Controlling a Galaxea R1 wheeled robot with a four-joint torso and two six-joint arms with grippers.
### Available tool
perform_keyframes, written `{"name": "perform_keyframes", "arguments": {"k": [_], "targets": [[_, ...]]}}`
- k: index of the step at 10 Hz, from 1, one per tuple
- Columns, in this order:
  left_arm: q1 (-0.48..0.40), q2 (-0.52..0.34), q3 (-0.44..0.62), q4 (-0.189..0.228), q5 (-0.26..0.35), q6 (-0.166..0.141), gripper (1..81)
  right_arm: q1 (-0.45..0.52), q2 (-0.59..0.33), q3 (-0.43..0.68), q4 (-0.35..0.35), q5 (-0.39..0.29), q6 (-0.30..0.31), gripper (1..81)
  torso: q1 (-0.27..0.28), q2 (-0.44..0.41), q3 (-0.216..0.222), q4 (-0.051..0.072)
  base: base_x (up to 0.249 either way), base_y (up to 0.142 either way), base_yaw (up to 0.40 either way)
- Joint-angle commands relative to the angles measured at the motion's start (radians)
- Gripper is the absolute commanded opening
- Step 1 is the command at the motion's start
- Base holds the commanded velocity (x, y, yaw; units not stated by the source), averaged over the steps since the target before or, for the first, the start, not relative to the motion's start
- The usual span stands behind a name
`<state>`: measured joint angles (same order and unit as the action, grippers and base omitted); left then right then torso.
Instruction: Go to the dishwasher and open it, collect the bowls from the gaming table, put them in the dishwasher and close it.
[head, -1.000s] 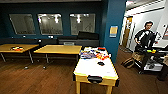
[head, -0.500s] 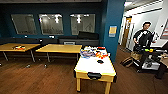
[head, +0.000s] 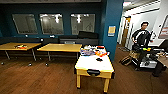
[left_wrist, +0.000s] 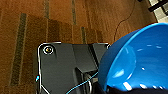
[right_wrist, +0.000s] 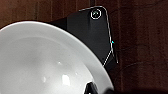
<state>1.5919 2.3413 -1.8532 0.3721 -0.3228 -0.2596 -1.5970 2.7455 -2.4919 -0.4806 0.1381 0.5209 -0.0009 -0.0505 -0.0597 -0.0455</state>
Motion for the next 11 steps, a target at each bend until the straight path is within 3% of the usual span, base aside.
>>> {"name": "perform_keyframes", "arguments": {"k": [1,6,11], "targets": [[-0.037,-0.043,0.015,0.016,0.022,0.002,1.0,0.042,-0.024,-0.001,-0.015,-0.032,-0.002,1.0,0.001,0.0,0.0,0.0,-0.148,0.0,0.0],[-0.037,-0.042,0.015,0.016,0.022,0.002,1.0,0.042,-0.024,-0.002,-0.016,-0.032,-0.004,1.0,0.001,0.0,0.0,0.0,-0.12,0.0,0.0],[-0.037,-0.04,0.015,0.011,0.022,0.003,1.0,0.042,-0.024,-0.004,-0.019,-0.032,-0.004,1.0,0.001,-0.001,0.0,0.0,0.0,0.0,0.0]]}}
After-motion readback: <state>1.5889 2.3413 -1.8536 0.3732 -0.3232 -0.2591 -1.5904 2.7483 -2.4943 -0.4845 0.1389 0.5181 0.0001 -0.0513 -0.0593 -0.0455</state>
